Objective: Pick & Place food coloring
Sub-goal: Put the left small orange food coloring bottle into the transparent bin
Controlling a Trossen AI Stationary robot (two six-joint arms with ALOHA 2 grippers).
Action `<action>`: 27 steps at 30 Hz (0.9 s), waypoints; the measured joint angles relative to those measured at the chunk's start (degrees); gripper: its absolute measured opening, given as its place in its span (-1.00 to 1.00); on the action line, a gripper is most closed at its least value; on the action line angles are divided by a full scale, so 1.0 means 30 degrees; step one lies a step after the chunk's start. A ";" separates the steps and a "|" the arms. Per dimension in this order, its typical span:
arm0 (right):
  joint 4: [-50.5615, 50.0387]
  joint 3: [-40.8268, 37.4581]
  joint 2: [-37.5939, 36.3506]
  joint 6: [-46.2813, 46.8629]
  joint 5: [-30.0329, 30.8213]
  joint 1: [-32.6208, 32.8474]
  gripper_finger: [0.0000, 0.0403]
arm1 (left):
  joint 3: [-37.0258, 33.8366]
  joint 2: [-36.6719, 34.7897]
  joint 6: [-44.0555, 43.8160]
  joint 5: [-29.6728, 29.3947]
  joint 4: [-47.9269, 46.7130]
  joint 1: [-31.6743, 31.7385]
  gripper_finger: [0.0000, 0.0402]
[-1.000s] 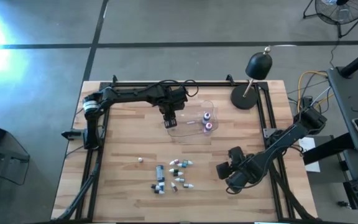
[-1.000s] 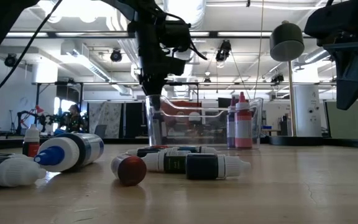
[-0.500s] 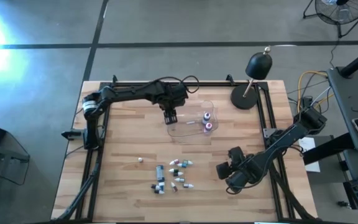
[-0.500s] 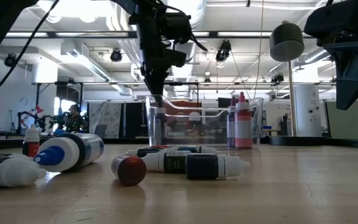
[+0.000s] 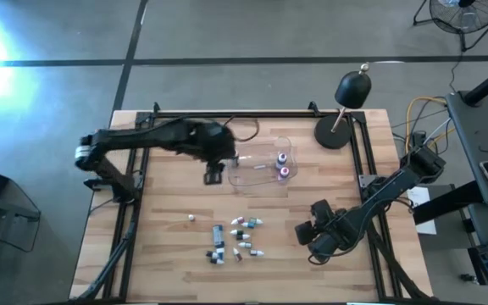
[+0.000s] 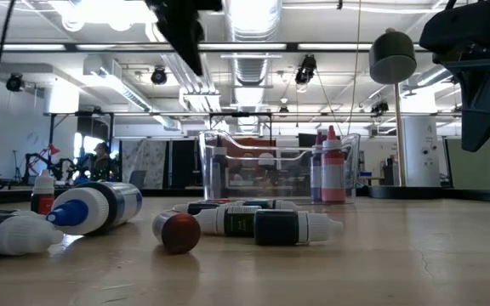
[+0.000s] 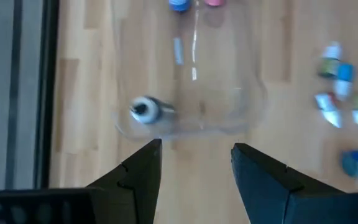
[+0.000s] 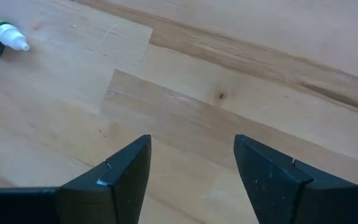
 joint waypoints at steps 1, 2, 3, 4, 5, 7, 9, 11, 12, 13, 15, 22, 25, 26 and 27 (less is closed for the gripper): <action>-0.0012 -0.0003 0.0000 -0.0201 0.0000 0.0004 0.11 | -0.0573 -0.0647 -0.0486 -0.0030 -0.0034 -0.0380 -0.17; -0.0003 -0.0005 0.0000 -0.0426 0.0000 0.0004 0.11 | -0.1244 -0.1267 -0.1086 -0.0058 -0.0081 -0.0783 -0.16; 0.0007 -0.0001 0.0000 -0.0693 0.0000 0.0004 0.11 | -0.2027 -0.1887 -0.1767 -0.0075 -0.0126 -0.1212 -0.16; 0.0007 -0.0007 0.0000 -0.0888 0.0000 0.0004 0.11 | -0.2902 -0.2552 -0.2440 -0.0092 -0.0143 -0.1651 -0.16; 0.0014 -0.0007 0.0000 -0.1131 0.0000 0.0004 0.11 | -0.3815 -0.3161 -0.3187 -0.0095 -0.0139 -0.2120 -0.16; 0.0022 -0.0007 0.0000 -0.1514 -0.0006 0.0004 0.11 | -0.5840 -0.4365 -0.4899 -0.0047 -0.0155 -0.3166 -0.16; 0.0062 -0.0007 0.0000 -0.1803 -0.0008 0.0004 0.11 | -0.7900 -0.5478 -0.7023 0.0093 -0.0128 -0.4344 -0.16; 0.0078 -0.0007 0.0000 -0.1954 -0.0015 0.0004 0.11 | -0.9951 -0.6364 -0.9288 0.0353 0.0147 -0.5639 -0.16; 0.0074 -0.0015 0.0000 -0.2035 -0.0015 0.0004 0.11 | -1.0899 -0.6680 -1.0413 0.0347 0.0515 -0.6382 -0.16; 0.0087 -0.0015 0.0000 -0.2168 -0.0015 0.0004 0.11 | -1.1811 -0.6963 -1.1436 0.0357 0.1093 -0.7094 -0.16; 0.0110 -0.0015 0.0000 -0.2401 -0.0021 0.0004 0.11 | -1.3443 -0.7325 -1.3034 0.0386 0.2763 -0.8485 -0.16; 0.0214 -0.0015 0.0000 -0.2785 -0.0138 0.0004 0.11 | -1.6724 -0.7076 -1.4323 0.0007 0.8196 -1.2261 -0.16; 0.0430 -0.0015 0.0000 -0.2791 -0.0175 0.0004 0.11 | -1.7163 -0.6715 -1.5643 -0.0585 0.8055 -1.2692 -0.16; 0.0505 -0.0015 0.0000 -0.2788 -0.0179 0.0004 0.11 | -1.7225 -0.6619 -1.5866 -0.0757 0.8074 -1.2710 -0.16; 0.0521 -0.0015 0.0000 -0.2781 -0.0179 0.0004 0.11 | -1.7277 -0.6541 -1.5987 -0.0975 0.8141 -1.2711 -0.16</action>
